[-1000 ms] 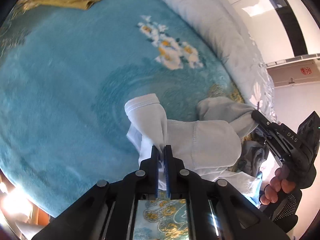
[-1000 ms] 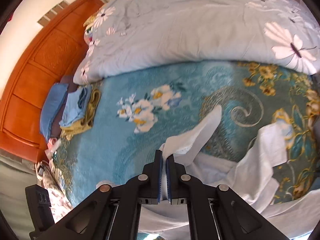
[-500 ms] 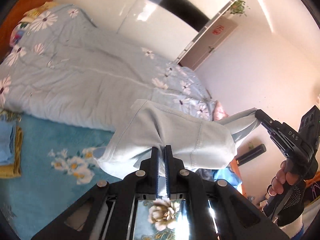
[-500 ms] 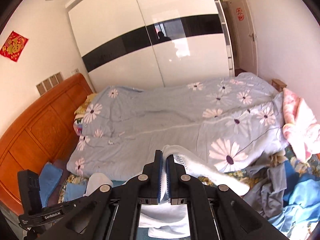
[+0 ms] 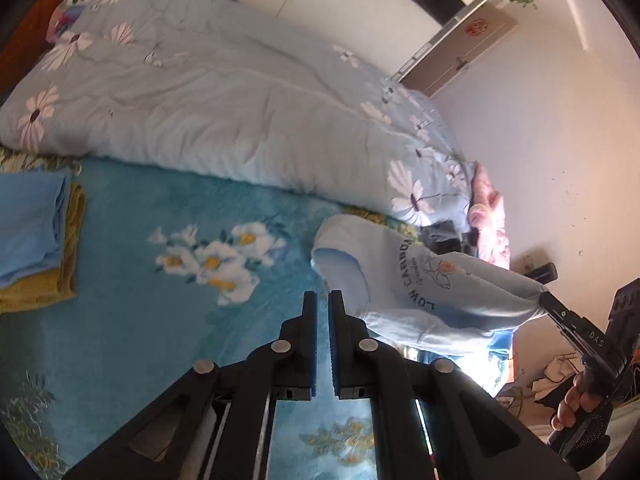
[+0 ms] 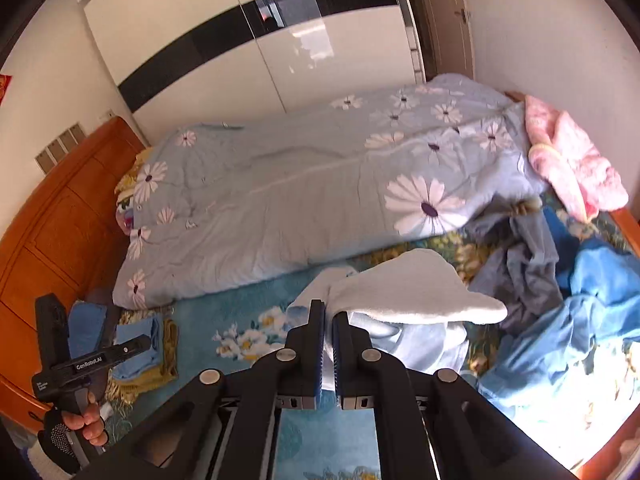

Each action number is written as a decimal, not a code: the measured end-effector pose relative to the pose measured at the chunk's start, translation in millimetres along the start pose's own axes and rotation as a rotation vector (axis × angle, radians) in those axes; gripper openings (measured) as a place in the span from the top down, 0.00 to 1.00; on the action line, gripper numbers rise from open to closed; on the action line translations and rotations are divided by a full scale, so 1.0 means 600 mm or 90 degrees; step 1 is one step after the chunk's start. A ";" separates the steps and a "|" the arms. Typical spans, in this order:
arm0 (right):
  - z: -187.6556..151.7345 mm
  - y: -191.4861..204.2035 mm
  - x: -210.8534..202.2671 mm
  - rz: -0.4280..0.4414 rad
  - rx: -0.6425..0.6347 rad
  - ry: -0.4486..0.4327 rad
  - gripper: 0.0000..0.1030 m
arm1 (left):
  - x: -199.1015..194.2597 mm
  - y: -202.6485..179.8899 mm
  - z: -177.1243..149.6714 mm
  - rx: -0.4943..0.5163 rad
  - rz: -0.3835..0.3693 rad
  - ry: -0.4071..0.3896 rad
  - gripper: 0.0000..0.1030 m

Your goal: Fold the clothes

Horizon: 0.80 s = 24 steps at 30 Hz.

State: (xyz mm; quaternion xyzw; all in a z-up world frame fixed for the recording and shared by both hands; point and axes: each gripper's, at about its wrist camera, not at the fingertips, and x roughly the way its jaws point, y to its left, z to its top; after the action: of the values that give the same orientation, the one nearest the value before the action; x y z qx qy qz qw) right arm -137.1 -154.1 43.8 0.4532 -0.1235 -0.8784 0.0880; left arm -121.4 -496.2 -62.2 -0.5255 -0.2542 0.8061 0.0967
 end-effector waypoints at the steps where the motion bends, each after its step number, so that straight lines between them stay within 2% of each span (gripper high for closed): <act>1: -0.033 -0.014 0.024 0.000 0.020 0.030 0.96 | 0.014 0.013 -0.021 -0.010 0.008 0.022 0.95; 5: -0.142 -0.077 0.087 -0.022 0.086 0.114 0.96 | 0.071 0.037 -0.095 -0.031 0.026 0.099 0.95; 9: -0.196 -0.146 0.103 -0.075 0.130 0.137 0.96 | 0.136 0.009 -0.136 -0.015 0.021 0.151 0.95; 12: -0.202 -0.200 0.103 -0.112 0.150 0.139 0.96 | 0.184 -0.030 -0.152 0.003 0.009 0.170 0.95; 15: -0.207 -0.244 0.121 -0.139 0.148 0.158 0.96 | 0.235 -0.058 -0.162 -0.011 -0.009 0.185 0.94; 17: -0.209 -0.262 0.135 -0.147 0.152 0.173 0.95 | 0.273 -0.071 -0.171 -0.024 -0.014 0.202 0.90; 19: -0.208 -0.274 0.141 -0.151 0.148 0.179 0.92 | 0.308 -0.083 -0.182 -0.036 -0.013 0.219 0.76; 22: -0.202 -0.280 0.132 -0.146 0.128 0.181 0.92 | 0.350 -0.098 -0.196 -0.049 -0.018 0.239 0.73; 24: -0.197 -0.280 0.122 -0.149 0.104 0.188 0.85 | 0.370 -0.104 -0.203 -0.059 -0.021 0.246 0.69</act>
State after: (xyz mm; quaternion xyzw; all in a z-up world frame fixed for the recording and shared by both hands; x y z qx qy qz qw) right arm -89.8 -29.5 -128.5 0.5940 -0.1270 -0.7936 -0.0344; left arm -114.3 -311.8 -246.4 -0.6701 -0.2760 0.6761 0.1328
